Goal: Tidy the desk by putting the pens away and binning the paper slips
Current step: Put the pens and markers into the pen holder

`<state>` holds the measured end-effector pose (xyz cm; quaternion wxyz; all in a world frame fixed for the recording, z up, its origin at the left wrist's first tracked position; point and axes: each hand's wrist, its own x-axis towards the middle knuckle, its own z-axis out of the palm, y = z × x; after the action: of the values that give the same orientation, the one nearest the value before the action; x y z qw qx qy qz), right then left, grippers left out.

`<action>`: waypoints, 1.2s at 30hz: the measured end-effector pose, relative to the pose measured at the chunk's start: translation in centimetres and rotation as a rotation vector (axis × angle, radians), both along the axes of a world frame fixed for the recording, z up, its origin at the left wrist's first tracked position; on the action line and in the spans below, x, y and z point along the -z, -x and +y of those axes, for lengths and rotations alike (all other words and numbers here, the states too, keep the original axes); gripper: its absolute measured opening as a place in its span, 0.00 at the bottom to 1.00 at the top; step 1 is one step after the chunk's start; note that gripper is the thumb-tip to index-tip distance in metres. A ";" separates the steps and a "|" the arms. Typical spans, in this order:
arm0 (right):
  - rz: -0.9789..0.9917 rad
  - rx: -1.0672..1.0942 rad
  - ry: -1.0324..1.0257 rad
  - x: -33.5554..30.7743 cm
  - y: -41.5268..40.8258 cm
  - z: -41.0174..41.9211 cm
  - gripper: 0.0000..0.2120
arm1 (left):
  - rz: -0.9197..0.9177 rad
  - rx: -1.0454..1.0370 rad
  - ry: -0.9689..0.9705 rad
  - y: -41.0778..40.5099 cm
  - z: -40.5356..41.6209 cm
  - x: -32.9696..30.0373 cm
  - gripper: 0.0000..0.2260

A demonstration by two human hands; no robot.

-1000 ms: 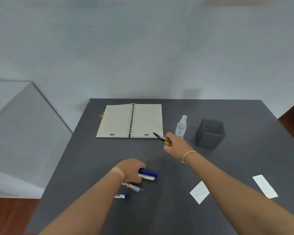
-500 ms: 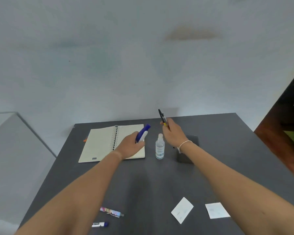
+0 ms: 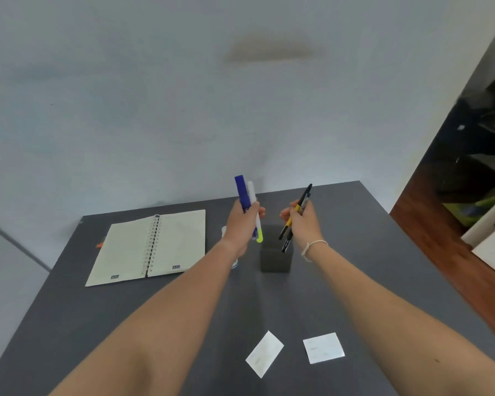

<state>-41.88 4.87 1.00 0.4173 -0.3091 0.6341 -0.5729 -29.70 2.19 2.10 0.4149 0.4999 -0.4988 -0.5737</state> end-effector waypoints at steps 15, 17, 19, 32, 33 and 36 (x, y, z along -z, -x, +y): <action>-0.208 0.102 0.018 1.7 1.6 -1.1 0.12 | 0.045 -0.102 -0.041 4.0 -1.3 3.4 0.12; -0.192 0.079 -0.009 2.1 1.6 -0.8 0.12 | 0.012 -0.104 -0.048 4.1 -1.1 3.6 0.13; -0.175 0.058 -0.028 2.5 1.5 -0.6 0.12 | -0.014 -0.106 -0.053 4.3 -1.0 4.0 0.11; -0.064 0.022 0.021 3.5 1.6 -0.2 0.12 | -0.074 -0.125 -0.004 4.1 -0.7 4.3 0.07; -0.059 0.025 0.029 3.5 1.6 -0.1 0.12 | -0.072 -0.123 0.003 4.0 -0.7 4.2 0.07; -0.047 0.034 0.036 3.2 1.8 -0.1 0.12 | -0.063 -0.112 0.011 3.6 -0.7 4.0 0.10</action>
<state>-43.67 4.80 -2.23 0.4164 -0.2924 0.6189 -0.5983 -33.27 1.44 -1.88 0.4330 0.5426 -0.4860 -0.5309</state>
